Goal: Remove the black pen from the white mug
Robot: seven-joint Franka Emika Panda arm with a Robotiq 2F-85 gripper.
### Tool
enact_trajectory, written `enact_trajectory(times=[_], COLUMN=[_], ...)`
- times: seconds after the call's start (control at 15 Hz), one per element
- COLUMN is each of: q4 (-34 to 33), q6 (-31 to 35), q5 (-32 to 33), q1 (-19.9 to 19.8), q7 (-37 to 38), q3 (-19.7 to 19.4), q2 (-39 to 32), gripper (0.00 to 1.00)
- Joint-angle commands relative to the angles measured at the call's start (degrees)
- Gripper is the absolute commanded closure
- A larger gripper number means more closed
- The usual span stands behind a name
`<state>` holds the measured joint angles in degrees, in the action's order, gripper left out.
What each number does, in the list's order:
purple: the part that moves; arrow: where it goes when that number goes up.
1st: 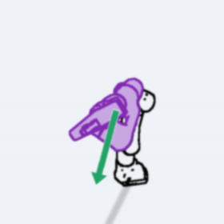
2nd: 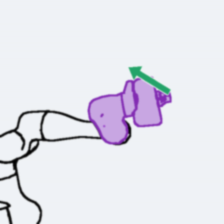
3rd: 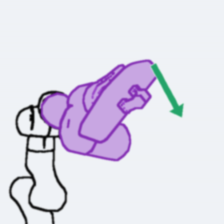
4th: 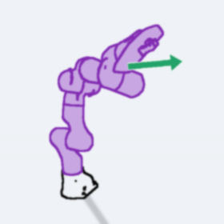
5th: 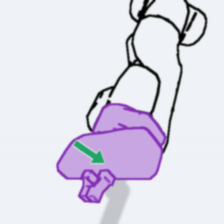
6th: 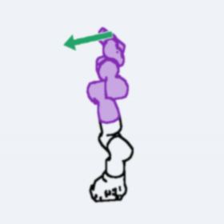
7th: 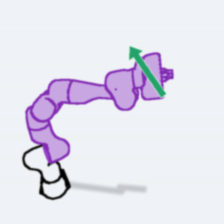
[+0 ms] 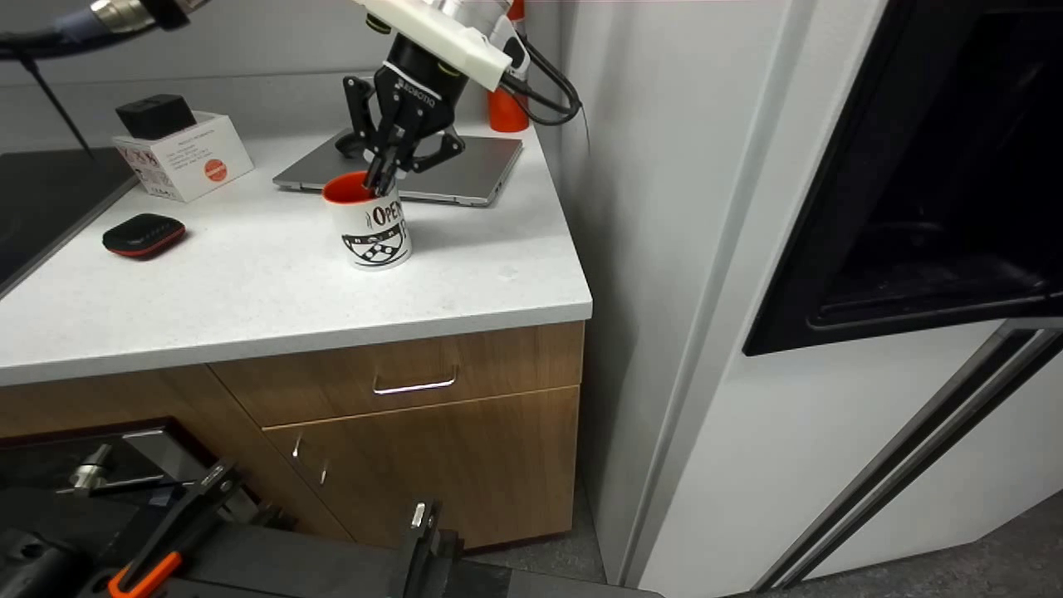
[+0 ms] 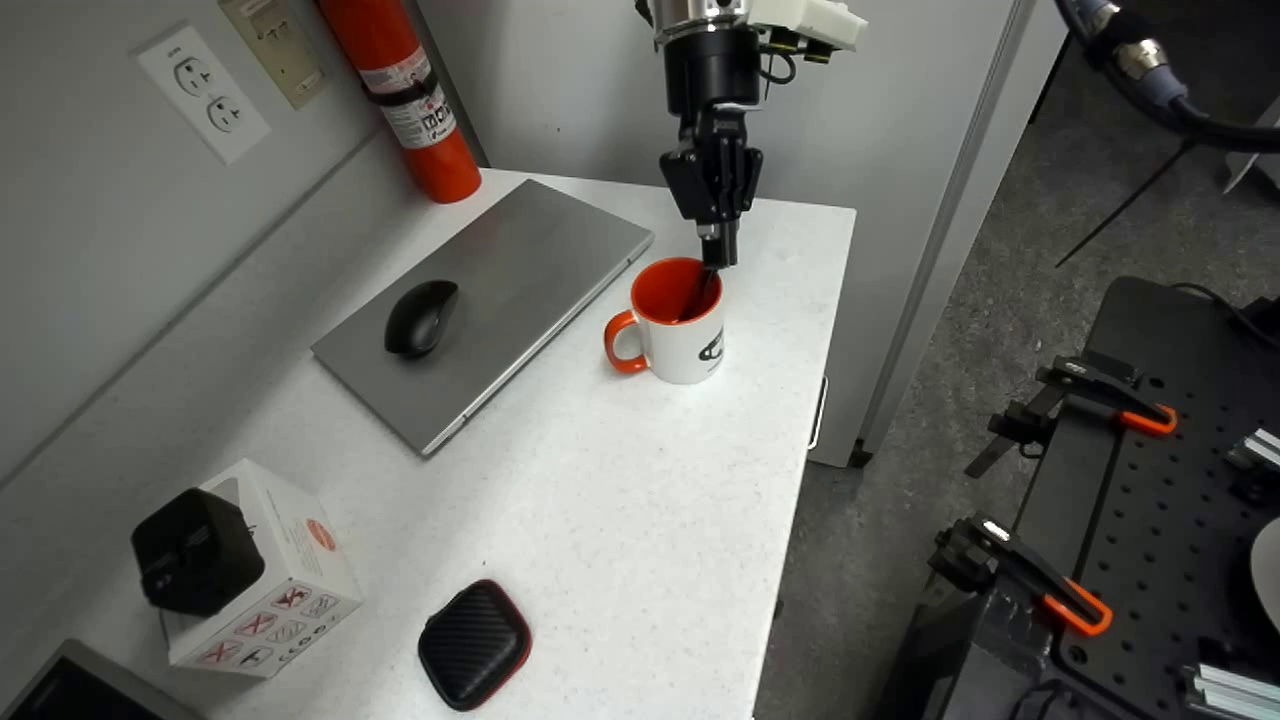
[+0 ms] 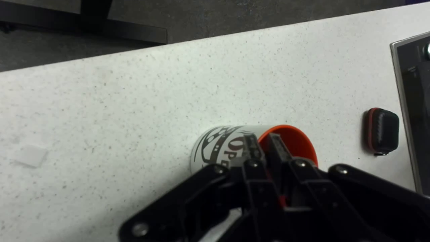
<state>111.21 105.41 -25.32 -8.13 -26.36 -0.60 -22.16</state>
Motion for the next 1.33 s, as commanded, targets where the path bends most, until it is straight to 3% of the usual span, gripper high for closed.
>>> enact_trajectory(times=[0.0, 0.2, 0.8, 0.93, 1.27], q4=[-2.6, 0.0, 13.6, 16.7, 22.8], q6=[-3.3, -3.4, 2.0, 5.1, 21.7], q5=[-0.7, 0.3, 1.1, 0.8, 0.7], q1=[-1.4, -0.9, 0.6, 0.8, 1.0], q7=[-0.7, -1.1, -5.2, -5.3, -1.7], q3=[0.9, 0.9, -0.3, -1.1, -3.5], q2=[-1.3, 2.1, 22.0, 25.7, 28.3], gripper=[0.97, 0.97, 0.97, 0.97, 0.97])
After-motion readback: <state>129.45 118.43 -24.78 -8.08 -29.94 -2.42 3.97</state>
